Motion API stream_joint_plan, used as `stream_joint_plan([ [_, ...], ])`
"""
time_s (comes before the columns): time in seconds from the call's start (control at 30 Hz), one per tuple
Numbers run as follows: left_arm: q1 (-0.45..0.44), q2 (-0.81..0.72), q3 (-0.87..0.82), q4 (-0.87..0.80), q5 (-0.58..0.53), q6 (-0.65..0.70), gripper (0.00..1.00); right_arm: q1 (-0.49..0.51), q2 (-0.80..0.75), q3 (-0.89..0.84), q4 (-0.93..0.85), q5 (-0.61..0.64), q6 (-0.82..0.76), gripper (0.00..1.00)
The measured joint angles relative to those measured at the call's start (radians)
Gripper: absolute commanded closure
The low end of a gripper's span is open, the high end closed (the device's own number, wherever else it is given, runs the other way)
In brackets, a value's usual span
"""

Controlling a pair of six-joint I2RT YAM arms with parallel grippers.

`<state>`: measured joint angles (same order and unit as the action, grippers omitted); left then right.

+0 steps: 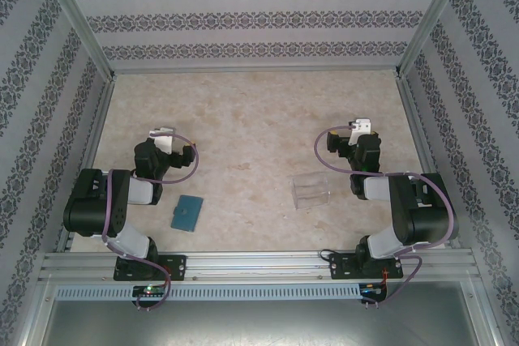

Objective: Take the credit cards out of the card holder

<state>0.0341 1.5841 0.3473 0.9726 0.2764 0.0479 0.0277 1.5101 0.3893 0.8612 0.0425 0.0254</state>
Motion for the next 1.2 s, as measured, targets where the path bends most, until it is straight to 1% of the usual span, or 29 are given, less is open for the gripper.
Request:
stream_joint_plan([
  [0.07, 0.0, 0.0, 0.0, 0.0, -0.002, 0.0, 0.0, 0.0, 0.0, 0.0, 0.0, 0.0, 0.0, 0.02],
  [0.37, 0.001, 0.0, 0.024, -0.026, -0.081, -0.026, 0.0, 0.0, 0.0, 0.0, 0.0, -0.003, 0.0, 0.02],
  [0.53, 0.001, 0.0, 0.026, -0.027, -0.098, -0.03, 0.0, 0.001, -0.005, 0.0, -0.005, -0.018, -0.011, 0.02],
  [0.67, 0.001, 0.0, 0.009, 0.004, -0.113, -0.031, 0.0, 0.003, -0.031, -0.016, 0.004, -0.018, -0.023, 0.02],
  [0.73, 0.0, -0.002, -0.014, 0.021, -0.135, -0.034, 0.0, 0.01, -0.056, -0.019, -0.019, -0.018, -0.03, 0.02],
  [0.87, -0.006, -0.036, -0.042, 0.017, -0.175, -0.034, 0.0, 0.032, -0.139, 0.021, -0.167, -0.018, -0.039, 0.02],
  [1.0, -0.047, -0.155, -0.031, -0.056, -0.24, -0.029, 0.0, 0.063, -0.209, 0.117, -0.383, -0.017, -0.043, 0.03],
  [1.1, -0.087, -0.247, 0.022, -0.176, -0.304, -0.032, 0.0, 0.082, -0.259, 0.193, -0.565, -0.02, -0.013, 0.07],
  [1.2, -0.099, -0.312, 0.118, -0.353, -0.344, -0.088, 0.0, 0.089, -0.298, 0.272, -0.771, -0.042, 0.051, 0.1],
])
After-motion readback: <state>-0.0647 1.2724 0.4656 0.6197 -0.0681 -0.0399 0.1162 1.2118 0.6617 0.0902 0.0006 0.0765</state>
